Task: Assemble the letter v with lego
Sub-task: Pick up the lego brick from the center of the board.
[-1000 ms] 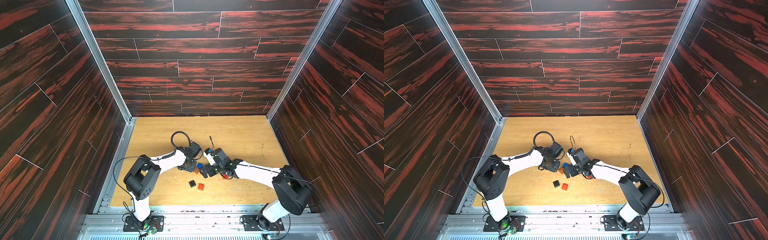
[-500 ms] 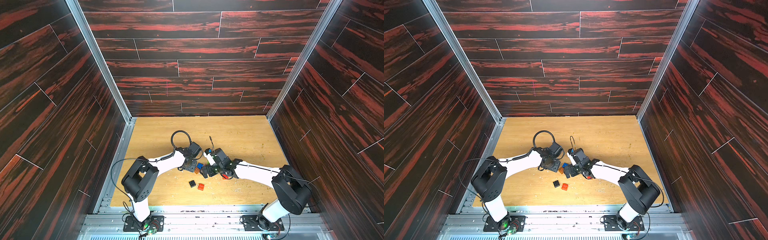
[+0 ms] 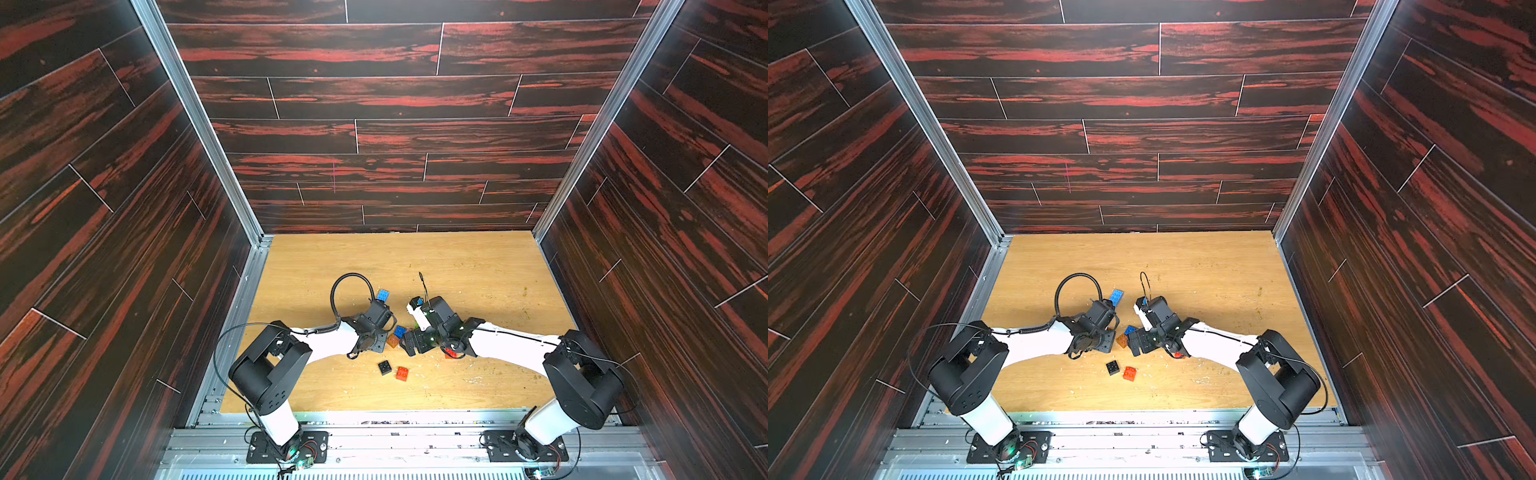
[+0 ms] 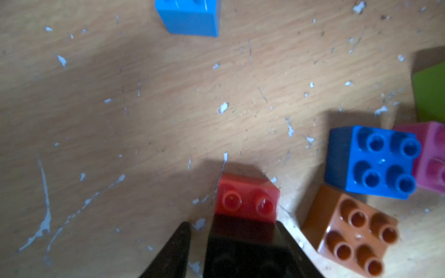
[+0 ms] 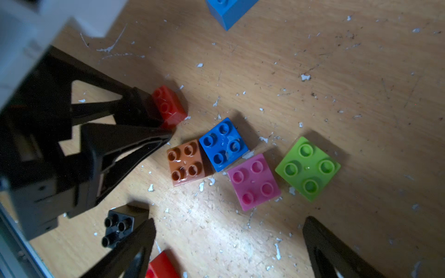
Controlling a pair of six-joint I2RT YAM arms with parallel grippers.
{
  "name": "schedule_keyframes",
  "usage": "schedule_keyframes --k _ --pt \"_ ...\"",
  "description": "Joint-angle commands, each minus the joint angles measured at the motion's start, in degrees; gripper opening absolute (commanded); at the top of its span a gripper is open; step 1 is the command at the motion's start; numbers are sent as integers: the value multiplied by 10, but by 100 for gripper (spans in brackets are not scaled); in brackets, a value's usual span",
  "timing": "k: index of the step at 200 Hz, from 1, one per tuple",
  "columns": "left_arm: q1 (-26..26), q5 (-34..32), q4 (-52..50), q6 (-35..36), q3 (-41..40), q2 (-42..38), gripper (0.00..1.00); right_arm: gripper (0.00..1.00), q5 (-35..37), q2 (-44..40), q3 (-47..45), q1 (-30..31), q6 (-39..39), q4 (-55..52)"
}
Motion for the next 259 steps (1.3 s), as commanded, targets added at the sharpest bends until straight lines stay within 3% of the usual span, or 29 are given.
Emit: schedule_keyframes --k 1,137,204,259 --pt "-2 -2 44 10 -16 6 57 98 1 9 -6 -3 3 0" --pt "-2 -7 40 21 -67 -22 48 98 1 15 -4 -3 6 2" --pt "-2 11 30 40 -41 21 47 99 1 17 -5 -3 6 0" --pt "-2 21 22 40 -46 21 39 98 2 20 -4 -3 6 1"
